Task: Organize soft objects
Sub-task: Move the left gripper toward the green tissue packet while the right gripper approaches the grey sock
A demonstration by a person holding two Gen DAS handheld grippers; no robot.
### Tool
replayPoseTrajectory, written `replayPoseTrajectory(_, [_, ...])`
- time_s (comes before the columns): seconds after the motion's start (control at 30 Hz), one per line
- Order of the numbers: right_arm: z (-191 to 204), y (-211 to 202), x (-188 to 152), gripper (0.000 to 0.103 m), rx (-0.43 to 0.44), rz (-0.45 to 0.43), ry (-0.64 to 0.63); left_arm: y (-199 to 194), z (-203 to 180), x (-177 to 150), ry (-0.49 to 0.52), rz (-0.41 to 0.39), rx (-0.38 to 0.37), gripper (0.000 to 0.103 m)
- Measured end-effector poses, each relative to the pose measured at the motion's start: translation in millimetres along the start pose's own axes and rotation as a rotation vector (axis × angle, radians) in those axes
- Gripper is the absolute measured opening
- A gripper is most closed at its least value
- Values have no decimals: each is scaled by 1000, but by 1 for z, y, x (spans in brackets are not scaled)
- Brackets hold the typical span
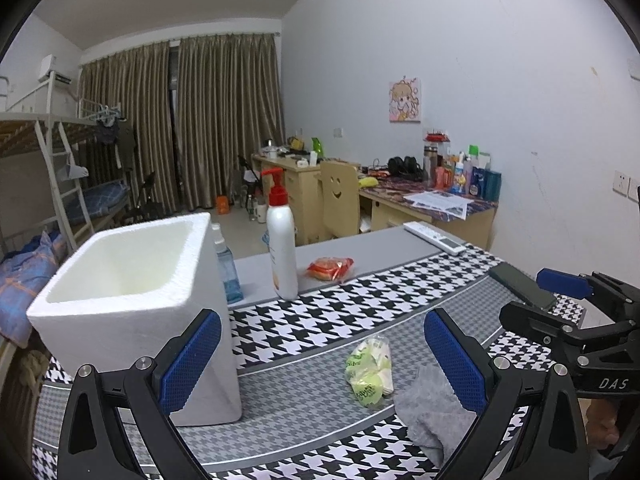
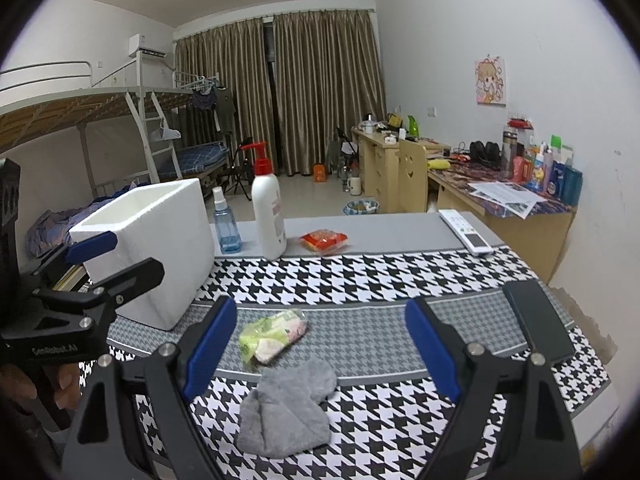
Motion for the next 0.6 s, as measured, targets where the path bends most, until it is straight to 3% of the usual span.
replayPoseTrajectory(0.6, [-20, 13, -16, 89, -10, 69, 34, 33, -15, -13, 14, 89, -57, 102])
Point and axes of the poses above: each gripper's, at about its wrist camera, not at the fingertips, and y roughly the way its jaws point, z to its left, x to its top, the point moved 1 cm from there along y, roughly the way its jaws point, and after that the axes turned 12 degrees about y, right-handed, at the moved point
